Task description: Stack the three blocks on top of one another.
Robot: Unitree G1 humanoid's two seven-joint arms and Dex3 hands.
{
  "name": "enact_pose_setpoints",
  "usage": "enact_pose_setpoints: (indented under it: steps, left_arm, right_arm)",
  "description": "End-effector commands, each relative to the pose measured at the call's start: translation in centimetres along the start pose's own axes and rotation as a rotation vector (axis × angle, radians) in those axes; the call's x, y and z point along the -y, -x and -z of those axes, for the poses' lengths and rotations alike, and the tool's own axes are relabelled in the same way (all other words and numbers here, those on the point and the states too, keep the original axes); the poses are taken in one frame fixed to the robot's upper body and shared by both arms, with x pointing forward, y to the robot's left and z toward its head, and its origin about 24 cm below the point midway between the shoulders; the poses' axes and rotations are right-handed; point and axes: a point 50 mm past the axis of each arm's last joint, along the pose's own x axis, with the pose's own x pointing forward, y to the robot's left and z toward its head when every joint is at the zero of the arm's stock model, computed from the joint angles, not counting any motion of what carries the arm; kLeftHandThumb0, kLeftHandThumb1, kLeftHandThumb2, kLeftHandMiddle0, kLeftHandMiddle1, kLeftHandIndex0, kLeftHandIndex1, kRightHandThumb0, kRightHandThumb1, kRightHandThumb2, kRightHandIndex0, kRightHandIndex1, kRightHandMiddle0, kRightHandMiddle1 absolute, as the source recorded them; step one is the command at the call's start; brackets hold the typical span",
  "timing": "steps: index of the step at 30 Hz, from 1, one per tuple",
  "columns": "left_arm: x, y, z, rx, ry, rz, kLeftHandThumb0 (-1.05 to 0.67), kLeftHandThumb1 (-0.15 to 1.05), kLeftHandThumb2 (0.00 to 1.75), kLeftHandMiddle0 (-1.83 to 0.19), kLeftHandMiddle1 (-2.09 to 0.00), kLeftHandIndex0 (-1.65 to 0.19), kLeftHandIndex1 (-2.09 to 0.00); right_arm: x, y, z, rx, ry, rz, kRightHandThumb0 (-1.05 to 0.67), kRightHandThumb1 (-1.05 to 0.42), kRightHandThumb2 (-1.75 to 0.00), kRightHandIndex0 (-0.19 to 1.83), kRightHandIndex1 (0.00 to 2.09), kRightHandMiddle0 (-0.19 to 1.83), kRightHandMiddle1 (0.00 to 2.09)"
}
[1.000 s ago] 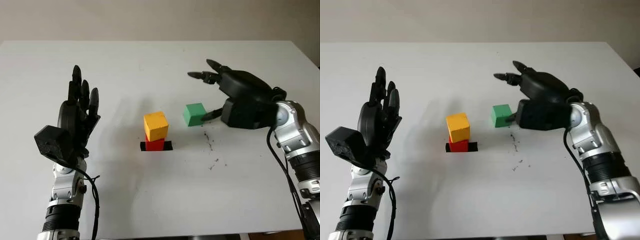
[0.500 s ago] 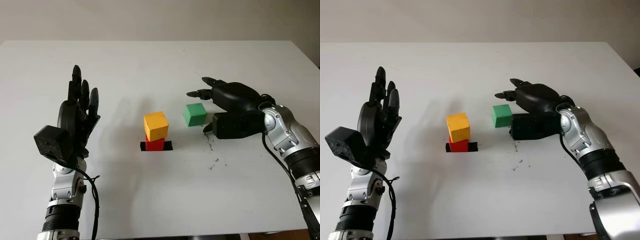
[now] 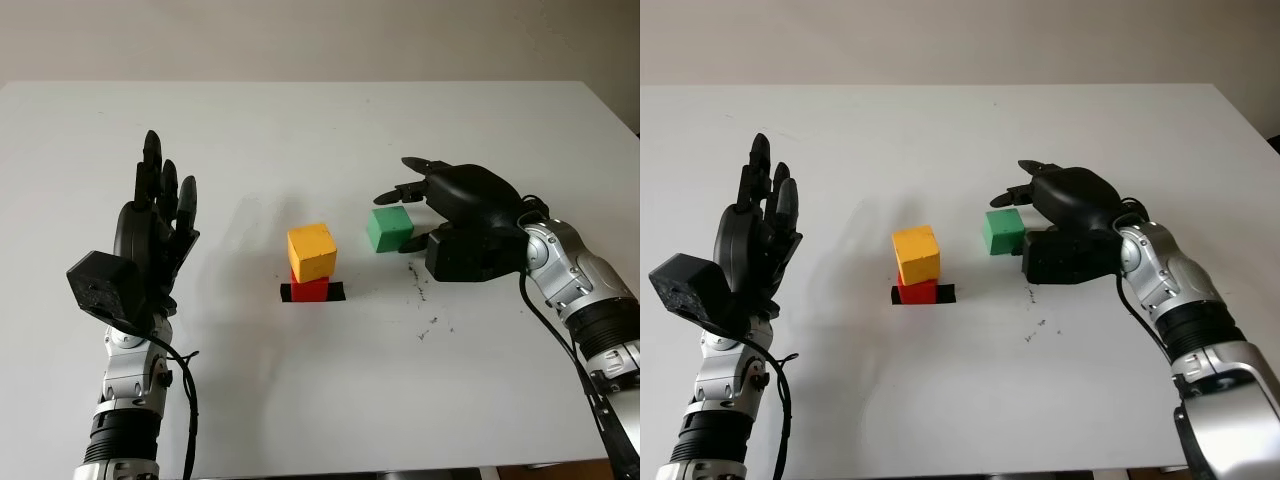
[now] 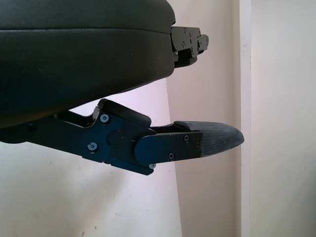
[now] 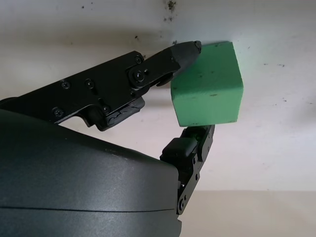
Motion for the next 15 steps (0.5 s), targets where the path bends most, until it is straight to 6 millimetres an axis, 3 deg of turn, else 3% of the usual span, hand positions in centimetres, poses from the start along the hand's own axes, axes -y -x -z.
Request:
enact_pose_setpoints:
  steps: [1,10,15]
  left_arm:
    - [-0.33,0.09,-0.23,0.011,-0.008,-0.004,-0.72,1.05,0.46,0.04,-0.06,0.06,-0.06]
    - [-0.36,0.12,-0.20,0.009,-0.008,-0.009,-0.72,1.05,0.45,0.04,-0.05,0.06,-0.06]
    - [-0.37,0.21,-0.18,0.008,-0.012,-0.003,-0.71,1.05,0.47,0.04,-0.05,0.06,-0.06]
  right_arm:
    - [0.67,-0.29,-0.32,0.020,-0.006,0.026,-0.49,-0.89,-0.06,0.18,0.09,0.72,0.25]
    - [0.14,-0.35,-0.29,0.020,-0.055,0.009,-0.49,-0.88,-0.05,0.18,0.07,0.70,0.32]
    - [0.12,-0.31,-0.40,0.027,-0.077,0.036,-0.43,-0.90,-0.06,0.22,0.06,0.54,0.87]
